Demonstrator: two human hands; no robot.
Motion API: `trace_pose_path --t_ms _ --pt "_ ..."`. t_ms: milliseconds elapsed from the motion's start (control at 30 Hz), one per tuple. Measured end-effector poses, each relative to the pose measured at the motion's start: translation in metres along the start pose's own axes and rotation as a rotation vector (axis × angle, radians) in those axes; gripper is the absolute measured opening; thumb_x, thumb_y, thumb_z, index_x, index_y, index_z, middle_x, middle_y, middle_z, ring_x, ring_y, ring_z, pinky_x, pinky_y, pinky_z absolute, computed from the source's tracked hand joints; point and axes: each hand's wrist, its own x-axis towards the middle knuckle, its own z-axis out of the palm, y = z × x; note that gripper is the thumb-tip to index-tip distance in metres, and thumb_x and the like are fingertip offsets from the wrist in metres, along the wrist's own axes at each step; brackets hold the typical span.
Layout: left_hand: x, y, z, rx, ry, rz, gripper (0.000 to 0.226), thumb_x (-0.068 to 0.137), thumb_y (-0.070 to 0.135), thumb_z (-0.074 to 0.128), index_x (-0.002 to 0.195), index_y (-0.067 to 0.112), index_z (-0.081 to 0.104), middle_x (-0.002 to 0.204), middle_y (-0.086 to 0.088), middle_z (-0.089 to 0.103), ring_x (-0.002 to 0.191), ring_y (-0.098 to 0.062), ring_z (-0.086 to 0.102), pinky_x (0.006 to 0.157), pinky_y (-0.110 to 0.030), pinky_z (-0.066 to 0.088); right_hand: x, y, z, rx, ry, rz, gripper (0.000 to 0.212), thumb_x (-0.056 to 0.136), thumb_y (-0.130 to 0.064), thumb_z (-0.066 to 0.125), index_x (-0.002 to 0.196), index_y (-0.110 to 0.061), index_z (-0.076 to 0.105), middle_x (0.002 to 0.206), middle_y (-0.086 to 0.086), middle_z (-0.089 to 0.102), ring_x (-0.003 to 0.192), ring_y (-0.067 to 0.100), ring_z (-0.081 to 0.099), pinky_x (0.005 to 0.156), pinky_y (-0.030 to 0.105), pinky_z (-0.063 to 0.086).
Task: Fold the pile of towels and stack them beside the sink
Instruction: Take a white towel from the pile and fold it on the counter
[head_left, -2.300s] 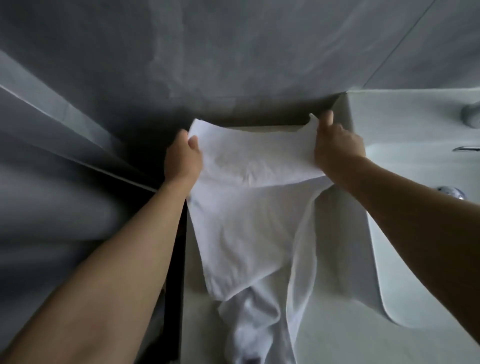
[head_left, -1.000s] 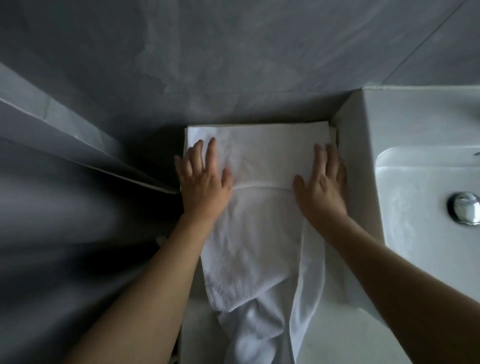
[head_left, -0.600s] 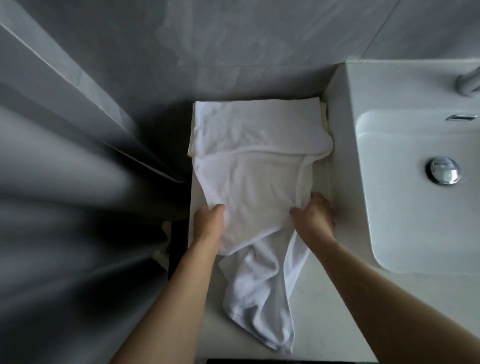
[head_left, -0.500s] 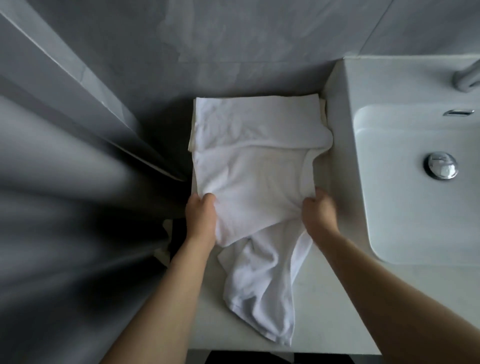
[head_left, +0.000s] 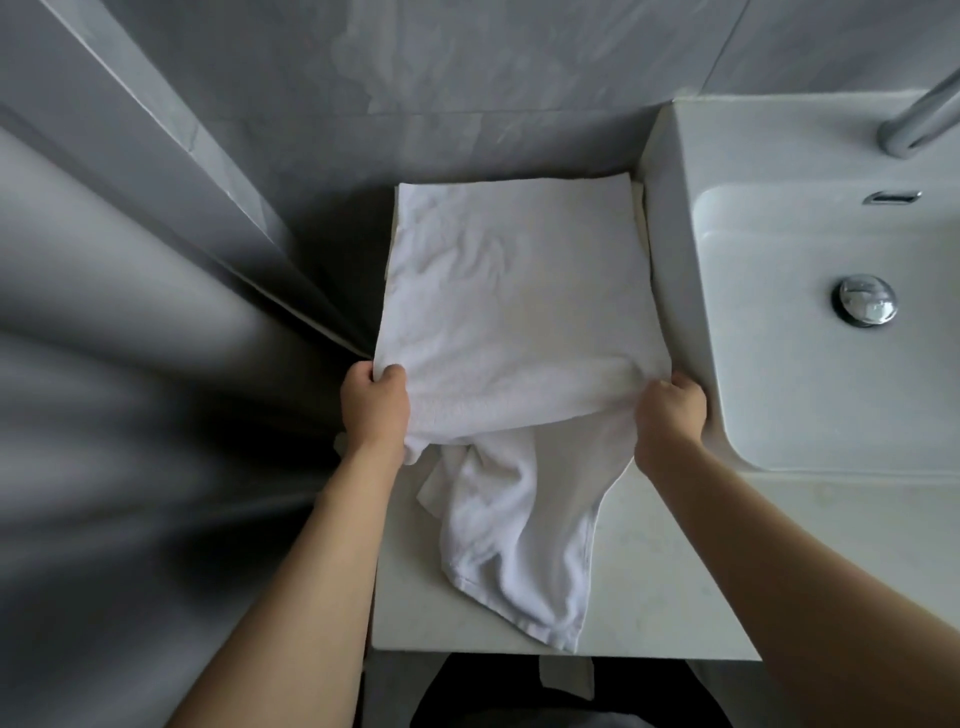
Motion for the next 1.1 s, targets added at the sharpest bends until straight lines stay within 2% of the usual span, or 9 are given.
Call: trace_pose_path --t_ms 133,267,367,533,700,833,900,1000,1100 --pt "0.003 -0.009 0.001 0.053 -0.036 -0.012 0.018 0.091 0.026 0.055 0.104 0.012 0.056 0.100 -0.006 0.064 0.090 -0.025 0.064 0.080 -0.041 0.055 -0.002 0.009 -0.003 -0.060 0.014 -0.050 0.046 0.085 -0.001 0.036 0.125 -0.007 0.060 0.125 0.015 0.061 0.116 0.031 0.056 0.104 0.034 0.043" --pt "0.007 -0.020 -0.002 0.118 -0.100 -0.144 0.074 0.080 0.054 0.062 0.127 -0.003 0.051 0.122 -0.029 0.057 0.110 -0.045 0.059 0.095 -0.056 0.050 -0.007 0.027 -0.004 -0.215 -0.052 -0.074 0.044 0.092 -0.018 0.046 0.136 -0.009 0.046 0.134 0.017 0.054 0.120 0.036 0.052 0.102 0.039 0.042" --pt "-0.002 -0.037 -0.011 0.113 -0.090 -0.240 0.078 0.067 0.074 0.058 0.113 0.012 0.062 0.120 -0.015 0.063 0.107 -0.036 0.063 0.099 -0.057 0.049 -0.016 0.049 -0.006 -0.337 -0.095 0.026 0.060 0.089 -0.025 0.056 0.142 -0.007 0.035 0.137 0.017 0.048 0.122 0.038 0.048 0.102 0.039 0.041" --pt "-0.034 -0.062 -0.018 0.164 -0.259 -0.111 0.077 0.059 0.072 0.062 0.111 0.016 0.063 0.112 -0.001 0.059 0.111 -0.028 0.059 0.092 -0.044 0.051 -0.026 0.079 -0.019 -0.312 -0.250 0.181 0.027 0.079 -0.010 0.057 0.106 -0.002 0.059 0.086 0.008 0.061 0.073 0.025 0.057 0.060 0.027 0.045" --pt "-0.049 -0.070 -0.016 0.442 -0.370 -0.014 0.098 0.051 0.075 0.067 0.133 0.026 0.048 0.117 0.004 0.033 0.123 -0.024 0.038 0.107 -0.048 0.039 -0.023 0.090 -0.035 -0.265 -0.327 0.241 0.011 0.083 -0.003 0.049 0.082 -0.003 0.060 0.084 0.018 0.062 0.071 0.030 0.058 0.065 0.039 0.052" --pt "-0.065 -0.075 -0.005 0.610 -0.089 0.014 0.059 0.076 0.067 0.066 0.105 0.019 0.050 0.089 0.010 0.044 0.100 -0.029 0.052 0.080 -0.040 0.032 -0.030 0.094 -0.050 -0.258 -0.480 0.312 0.011 0.086 -0.010 0.062 0.087 0.001 0.061 0.079 0.019 0.065 0.066 0.030 0.064 0.059 0.032 0.056" --pt "-0.069 -0.080 -0.007 0.615 -0.036 -0.016 0.038 0.093 0.053 0.055 0.101 0.016 0.050 0.104 -0.002 0.060 0.104 -0.033 0.056 0.080 -0.039 0.031 -0.039 0.101 -0.054 -0.342 -0.570 0.331 0.015 0.084 -0.011 0.065 0.090 0.002 0.063 0.075 0.018 0.063 0.061 0.027 0.060 0.065 0.036 0.055" --pt "-0.069 -0.092 -0.016 0.671 -0.087 0.023 0.026 0.098 0.033 0.050 0.112 0.012 0.058 0.116 -0.012 0.062 0.109 -0.036 0.058 0.090 -0.041 0.048 -0.055 0.114 -0.059 -0.401 -0.722 0.356 0.005 0.085 -0.007 0.063 0.087 -0.003 0.063 0.072 0.013 0.068 0.060 0.025 0.064 0.064 0.035 0.058" --pt "-0.072 -0.099 -0.025 0.731 -0.196 0.071 0.020 0.096 0.029 0.049 0.099 0.015 0.063 0.096 -0.007 0.061 0.088 -0.029 0.061 0.075 -0.037 0.052 -0.066 0.126 -0.061 -0.258 -0.713 0.322 0.012 0.087 0.003 0.054 0.088 -0.006 0.062 0.079 0.010 0.068 0.068 0.022 0.066 0.053 0.028 0.056"
